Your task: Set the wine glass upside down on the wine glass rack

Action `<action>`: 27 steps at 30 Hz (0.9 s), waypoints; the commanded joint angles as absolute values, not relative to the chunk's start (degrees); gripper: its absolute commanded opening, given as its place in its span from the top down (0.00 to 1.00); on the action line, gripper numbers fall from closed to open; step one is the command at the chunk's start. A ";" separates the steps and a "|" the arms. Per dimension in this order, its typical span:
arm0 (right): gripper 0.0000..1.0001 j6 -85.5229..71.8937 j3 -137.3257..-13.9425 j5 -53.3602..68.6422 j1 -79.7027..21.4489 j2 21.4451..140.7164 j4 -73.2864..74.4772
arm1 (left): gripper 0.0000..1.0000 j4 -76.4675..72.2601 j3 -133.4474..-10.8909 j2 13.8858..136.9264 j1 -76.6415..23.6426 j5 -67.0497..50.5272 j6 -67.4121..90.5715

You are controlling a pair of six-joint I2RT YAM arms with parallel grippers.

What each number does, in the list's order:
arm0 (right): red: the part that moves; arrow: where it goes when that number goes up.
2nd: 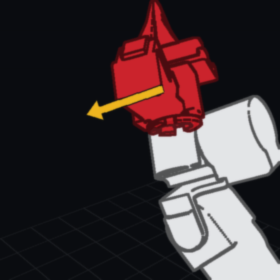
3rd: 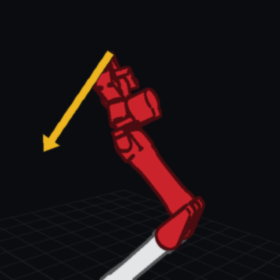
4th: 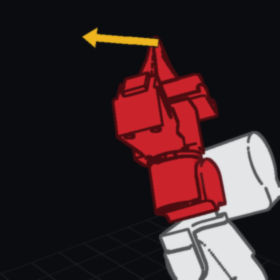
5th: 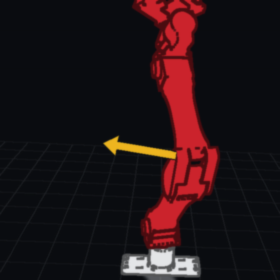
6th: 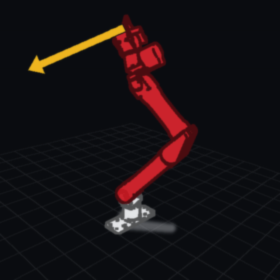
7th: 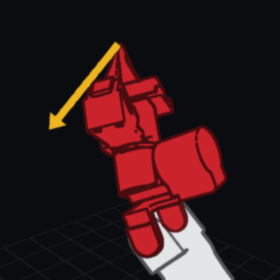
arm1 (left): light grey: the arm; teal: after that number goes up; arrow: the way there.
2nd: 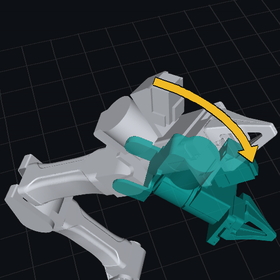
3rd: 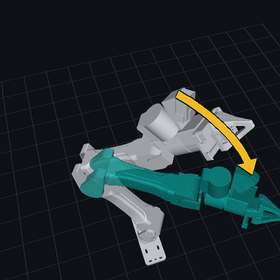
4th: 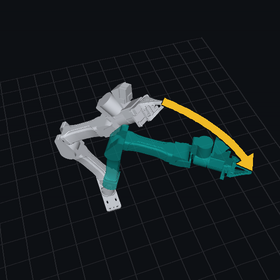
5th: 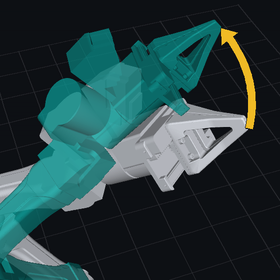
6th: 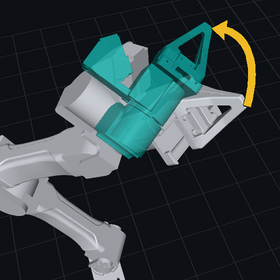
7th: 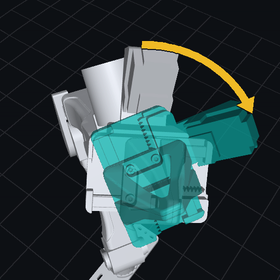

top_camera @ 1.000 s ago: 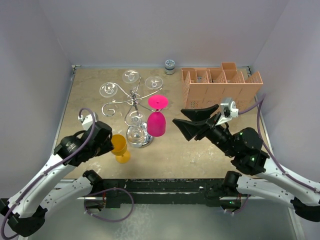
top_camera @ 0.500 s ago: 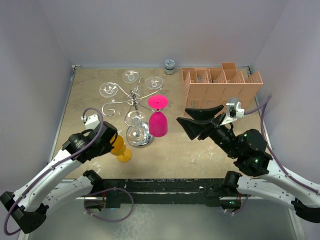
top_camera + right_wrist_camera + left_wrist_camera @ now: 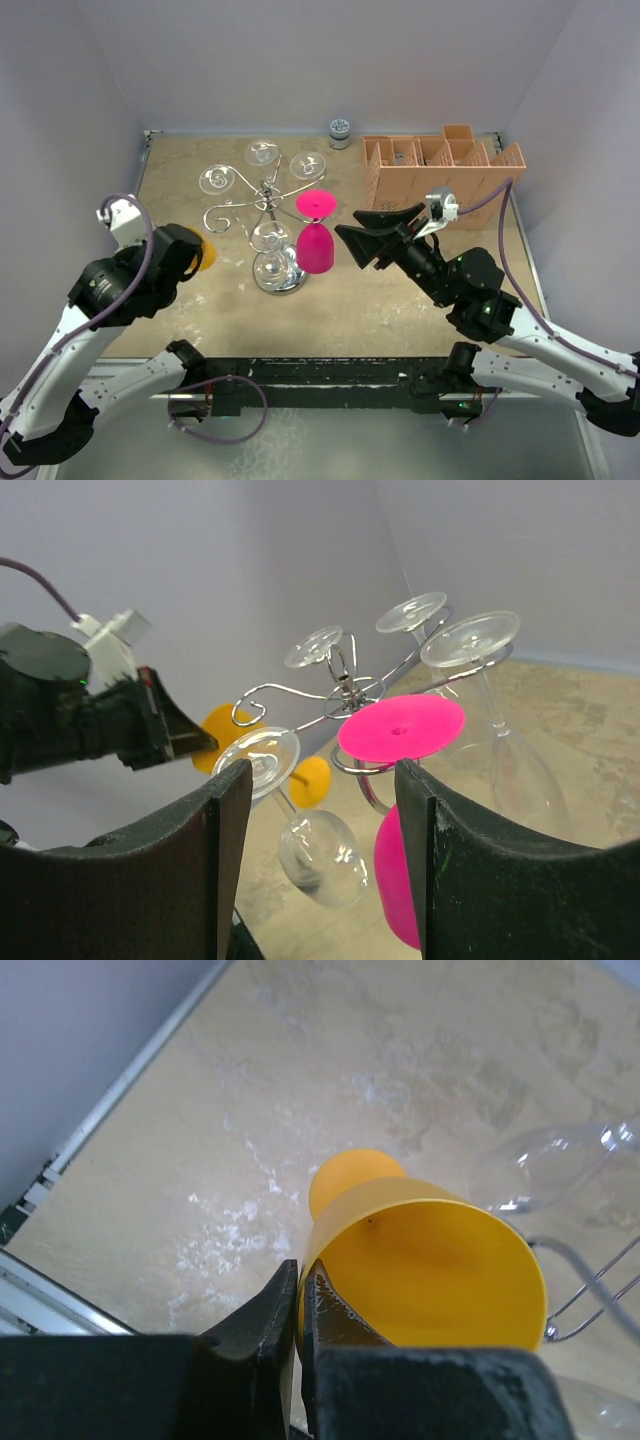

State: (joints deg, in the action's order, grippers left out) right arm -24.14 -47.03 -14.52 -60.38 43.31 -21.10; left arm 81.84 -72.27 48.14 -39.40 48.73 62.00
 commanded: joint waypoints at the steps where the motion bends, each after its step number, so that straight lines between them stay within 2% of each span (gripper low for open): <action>1: 0.39 -26.32 -50.65 -17.27 -60.55 42.86 -23.63 | 1.00 84.39 -80.80 48.89 -39.37 61.26 61.71; 7: 0.39 -26.85 -51.24 -18.54 -60.56 41.33 -23.48 | 1.00 81.95 -92.90 51.39 -39.37 69.64 58.00; 13: 0.39 -26.89 -50.82 -19.08 -60.54 40.61 -25.57 | 1.00 60.55 -99.36 50.43 -39.37 69.52 42.41; 17: 0.37 -27.44 -51.35 -18.14 -60.53 41.60 -27.92 | 1.00 41.96 -97.50 47.27 -39.37 61.90 34.17; 19: 0.27 -27.59 -51.48 -16.91 -60.53 42.64 -30.02 | 1.00 34.43 -95.70 45.96 -39.37 56.92 32.65; 21: 0.23 -28.34 -51.47 -16.11 -60.52 44.26 -33.25 | 1.00 28.37 -94.00 45.19 -39.36 51.57 32.66; 24: 0.23 -30.66 -55.27 -13.81 -60.56 47.41 -36.62 | 1.00 21.58 -91.53 45.13 -39.37 43.15 34.42; 27: 0.25 -36.32 -60.14 -16.83 -60.56 51.86 -36.02 | 1.00 14.64 -88.56 45.26 -39.37 35.24 37.12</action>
